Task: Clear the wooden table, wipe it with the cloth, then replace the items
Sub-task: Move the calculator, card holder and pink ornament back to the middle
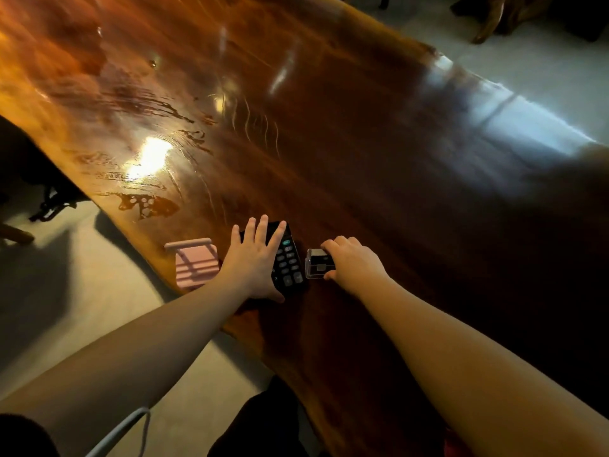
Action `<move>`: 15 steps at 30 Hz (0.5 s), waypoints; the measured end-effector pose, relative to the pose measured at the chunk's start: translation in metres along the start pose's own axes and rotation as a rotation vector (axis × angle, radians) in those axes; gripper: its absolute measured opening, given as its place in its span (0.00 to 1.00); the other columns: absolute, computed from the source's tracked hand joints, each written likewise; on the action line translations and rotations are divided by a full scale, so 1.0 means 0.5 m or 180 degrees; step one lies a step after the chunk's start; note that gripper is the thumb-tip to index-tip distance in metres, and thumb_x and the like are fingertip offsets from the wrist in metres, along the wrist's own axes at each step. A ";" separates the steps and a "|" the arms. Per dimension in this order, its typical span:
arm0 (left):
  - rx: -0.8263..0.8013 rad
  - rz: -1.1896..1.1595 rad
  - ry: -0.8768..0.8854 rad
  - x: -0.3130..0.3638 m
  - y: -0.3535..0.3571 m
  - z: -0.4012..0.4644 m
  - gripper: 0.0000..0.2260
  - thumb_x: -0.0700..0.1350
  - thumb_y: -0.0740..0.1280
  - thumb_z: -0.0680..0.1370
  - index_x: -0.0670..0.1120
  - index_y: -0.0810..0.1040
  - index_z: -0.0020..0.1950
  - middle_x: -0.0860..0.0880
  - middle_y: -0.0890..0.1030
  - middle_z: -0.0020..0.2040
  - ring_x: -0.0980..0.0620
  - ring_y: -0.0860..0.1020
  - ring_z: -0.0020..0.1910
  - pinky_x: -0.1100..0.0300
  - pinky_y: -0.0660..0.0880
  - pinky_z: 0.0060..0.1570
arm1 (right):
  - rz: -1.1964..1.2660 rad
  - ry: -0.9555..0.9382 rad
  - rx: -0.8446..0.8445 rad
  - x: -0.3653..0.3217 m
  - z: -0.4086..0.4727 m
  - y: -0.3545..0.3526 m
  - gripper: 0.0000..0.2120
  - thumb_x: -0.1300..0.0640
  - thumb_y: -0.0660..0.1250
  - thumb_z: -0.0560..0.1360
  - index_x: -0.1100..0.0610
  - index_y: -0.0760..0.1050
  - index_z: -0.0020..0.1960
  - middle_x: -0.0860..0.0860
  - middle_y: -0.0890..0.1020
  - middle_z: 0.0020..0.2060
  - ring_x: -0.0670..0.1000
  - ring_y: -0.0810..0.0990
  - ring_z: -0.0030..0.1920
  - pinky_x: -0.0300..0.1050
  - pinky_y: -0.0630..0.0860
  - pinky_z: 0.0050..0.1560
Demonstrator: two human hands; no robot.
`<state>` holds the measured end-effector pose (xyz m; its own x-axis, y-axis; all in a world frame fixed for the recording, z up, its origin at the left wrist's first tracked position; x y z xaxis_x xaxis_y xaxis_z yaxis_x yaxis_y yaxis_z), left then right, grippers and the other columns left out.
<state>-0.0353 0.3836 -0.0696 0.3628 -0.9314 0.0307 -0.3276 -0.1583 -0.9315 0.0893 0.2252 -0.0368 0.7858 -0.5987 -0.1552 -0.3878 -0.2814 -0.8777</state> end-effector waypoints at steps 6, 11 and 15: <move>-0.0025 0.0092 0.0063 0.009 -0.011 -0.002 0.69 0.78 0.70 0.51 0.57 0.30 0.77 0.38 0.48 0.81 0.33 0.50 0.78 0.34 0.46 0.73 | 0.0067 -0.0057 0.0020 0.008 0.009 0.006 0.27 0.51 0.73 0.76 0.49 0.68 0.71 0.50 0.75 0.63 0.54 0.74 0.62 0.52 0.75 0.53; 0.0059 0.0105 0.0039 0.024 -0.033 -0.012 0.69 0.79 0.67 0.48 0.57 0.34 0.78 0.36 0.55 0.79 0.33 0.57 0.75 0.33 0.56 0.72 | 0.0111 -0.0044 0.0258 0.037 -0.013 -0.002 0.27 0.50 0.73 0.75 0.49 0.67 0.71 0.50 0.76 0.63 0.54 0.75 0.60 0.52 0.76 0.53; 0.0258 0.0256 0.0263 0.069 -0.068 -0.010 0.68 0.80 0.64 0.49 0.55 0.37 0.80 0.36 0.57 0.77 0.33 0.59 0.73 0.34 0.61 0.71 | 0.0349 0.0089 0.0343 0.105 -0.066 -0.015 0.28 0.49 0.73 0.75 0.48 0.66 0.71 0.49 0.76 0.62 0.53 0.75 0.59 0.51 0.76 0.52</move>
<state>-0.0158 0.3553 -0.0351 0.2641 -0.9643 -0.0188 -0.2799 -0.0580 -0.9583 0.1174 0.1710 -0.0235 0.7273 -0.6425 -0.2414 -0.4154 -0.1320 -0.9000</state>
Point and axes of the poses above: each hand's wrist, its own z-axis towards the middle knuckle, its own y-axis out of the palm, x = y × z, the point moved 5 cm from there along z, towards the middle knuckle
